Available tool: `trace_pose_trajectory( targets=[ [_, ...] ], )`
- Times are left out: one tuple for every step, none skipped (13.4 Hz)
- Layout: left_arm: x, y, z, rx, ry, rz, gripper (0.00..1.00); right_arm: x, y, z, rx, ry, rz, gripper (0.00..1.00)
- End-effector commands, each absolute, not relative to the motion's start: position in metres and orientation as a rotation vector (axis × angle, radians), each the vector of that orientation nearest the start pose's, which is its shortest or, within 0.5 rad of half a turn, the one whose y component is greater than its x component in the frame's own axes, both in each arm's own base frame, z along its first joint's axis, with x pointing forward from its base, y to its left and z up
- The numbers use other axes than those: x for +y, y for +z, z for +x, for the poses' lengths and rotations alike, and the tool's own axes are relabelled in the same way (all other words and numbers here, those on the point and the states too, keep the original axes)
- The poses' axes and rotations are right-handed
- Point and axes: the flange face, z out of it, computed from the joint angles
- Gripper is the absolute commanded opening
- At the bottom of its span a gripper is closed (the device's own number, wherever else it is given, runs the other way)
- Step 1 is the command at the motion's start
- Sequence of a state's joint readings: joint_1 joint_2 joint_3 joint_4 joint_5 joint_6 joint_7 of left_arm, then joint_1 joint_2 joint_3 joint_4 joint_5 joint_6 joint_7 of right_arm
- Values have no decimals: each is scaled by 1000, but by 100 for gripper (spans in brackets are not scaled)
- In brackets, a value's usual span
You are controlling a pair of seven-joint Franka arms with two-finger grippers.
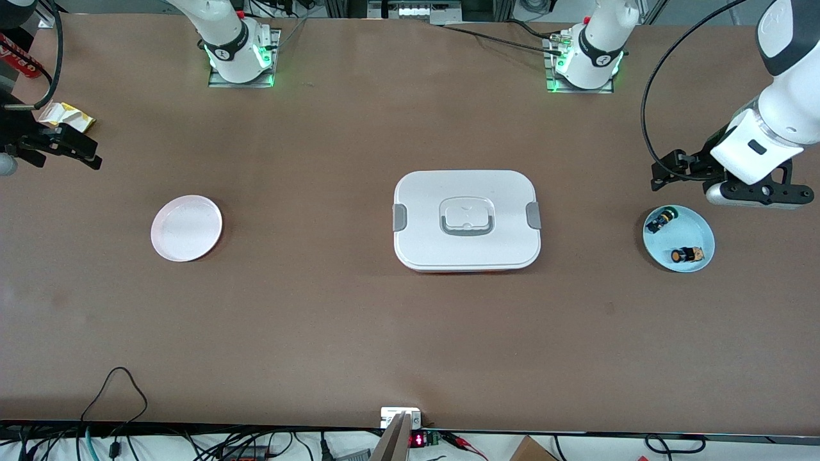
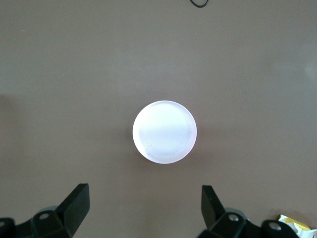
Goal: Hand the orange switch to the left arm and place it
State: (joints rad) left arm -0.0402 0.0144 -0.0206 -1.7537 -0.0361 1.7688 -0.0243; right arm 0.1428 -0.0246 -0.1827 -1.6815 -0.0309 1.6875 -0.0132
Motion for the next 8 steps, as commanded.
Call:
trace_pose_trajectory(
  targets=[
    [-37, 549, 561, 45, -23, -3152, 100, -21, 600, 555, 19, -30, -3163, 100],
    [-37, 550, 560, 45, -23, -3152, 100, -21, 598, 556, 19, -26, -3164, 100],
    [-37, 551, 559, 43, -19, -3152, 100, -19, 598, 556, 16, -18, -3164, 100],
    [-37, 551, 558, 33, -4, -3153, 100, -16, 597, 555, 7, -11, -3164, 100],
    [-37, 555, 558, 23, -4, -3154, 100, -17, 597, 555, 7, -11, -3164, 100],
    [-37, 556, 558, 23, 6, -3153, 100, -18, 596, 556, 7, -9, -3164, 100],
    [-36, 555, 557, 19, 23, -3153, 100, -17, 596, 556, 4, -6, -3166, 100],
    [-36, 554, 556, 19, 32, -3152, 100, -16, 596, 556, 2, -6, -3166, 100]
  ],
)
